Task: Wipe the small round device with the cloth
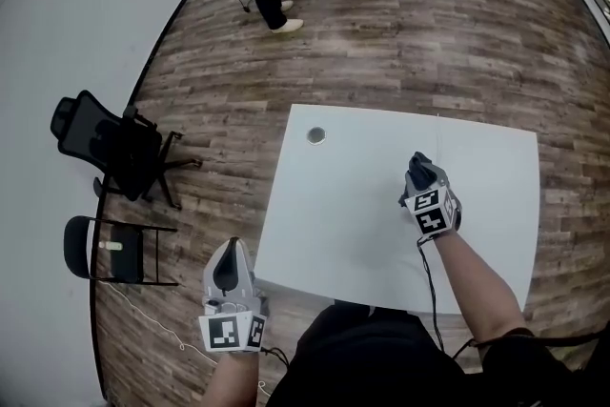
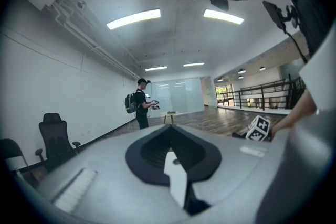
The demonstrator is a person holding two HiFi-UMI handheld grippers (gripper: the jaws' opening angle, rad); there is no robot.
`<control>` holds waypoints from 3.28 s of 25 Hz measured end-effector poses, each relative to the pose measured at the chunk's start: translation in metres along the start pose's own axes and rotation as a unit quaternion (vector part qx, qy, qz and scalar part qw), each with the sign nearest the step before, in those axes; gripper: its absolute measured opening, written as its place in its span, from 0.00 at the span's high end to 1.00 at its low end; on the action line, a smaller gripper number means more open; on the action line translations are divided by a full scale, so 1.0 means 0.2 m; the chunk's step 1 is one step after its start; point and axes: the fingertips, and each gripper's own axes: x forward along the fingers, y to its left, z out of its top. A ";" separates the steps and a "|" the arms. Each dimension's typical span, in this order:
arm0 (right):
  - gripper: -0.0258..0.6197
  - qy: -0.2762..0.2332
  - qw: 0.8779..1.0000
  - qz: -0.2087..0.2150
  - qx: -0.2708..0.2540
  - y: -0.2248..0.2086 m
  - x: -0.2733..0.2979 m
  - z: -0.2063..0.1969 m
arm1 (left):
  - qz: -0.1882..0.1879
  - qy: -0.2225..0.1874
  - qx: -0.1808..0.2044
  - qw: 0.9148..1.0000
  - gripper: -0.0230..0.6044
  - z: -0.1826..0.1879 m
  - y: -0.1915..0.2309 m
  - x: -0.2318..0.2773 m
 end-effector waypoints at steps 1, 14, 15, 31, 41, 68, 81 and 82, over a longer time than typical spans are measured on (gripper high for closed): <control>0.77 0.002 1.000 0.002 -0.005 0.02 0.00 -0.01 | 0.002 0.000 -0.002 1.000 0.95 0.00 0.01 -0.01; 0.77 0.036 0.999 0.032 -0.004 0.24 0.01 -0.18 | -0.004 -0.003 -0.002 1.000 0.95 0.01 -0.03 0.00; 0.78 0.044 0.998 0.037 0.003 0.25 0.01 -0.21 | -0.004 -0.003 -0.002 1.000 0.95 0.00 -0.02 0.00; 0.77 -0.096 0.987 0.009 0.126 -0.21 -0.10 0.00 | -0.028 -0.008 0.001 1.000 0.95 0.02 -0.10 0.06; 0.77 -0.088 0.963 0.004 0.255 -0.34 -0.08 -0.16 | -0.021 -0.005 0.018 1.000 0.95 0.03 -0.07 0.04; 0.78 -0.067 0.942 -0.019 0.327 -0.22 -0.15 -0.48 | -0.032 -0.006 0.019 0.999 0.95 0.05 -0.08 0.08; 0.78 -0.192 0.971 -0.004 0.144 -0.22 -0.17 -0.01 | -0.025 -0.010 0.016 1.000 0.95 0.04 -0.09 0.05; 0.78 -0.185 0.973 -0.002 0.140 -0.21 -0.15 -0.03 | -0.024 -0.009 0.017 1.000 0.95 0.04 -0.08 0.05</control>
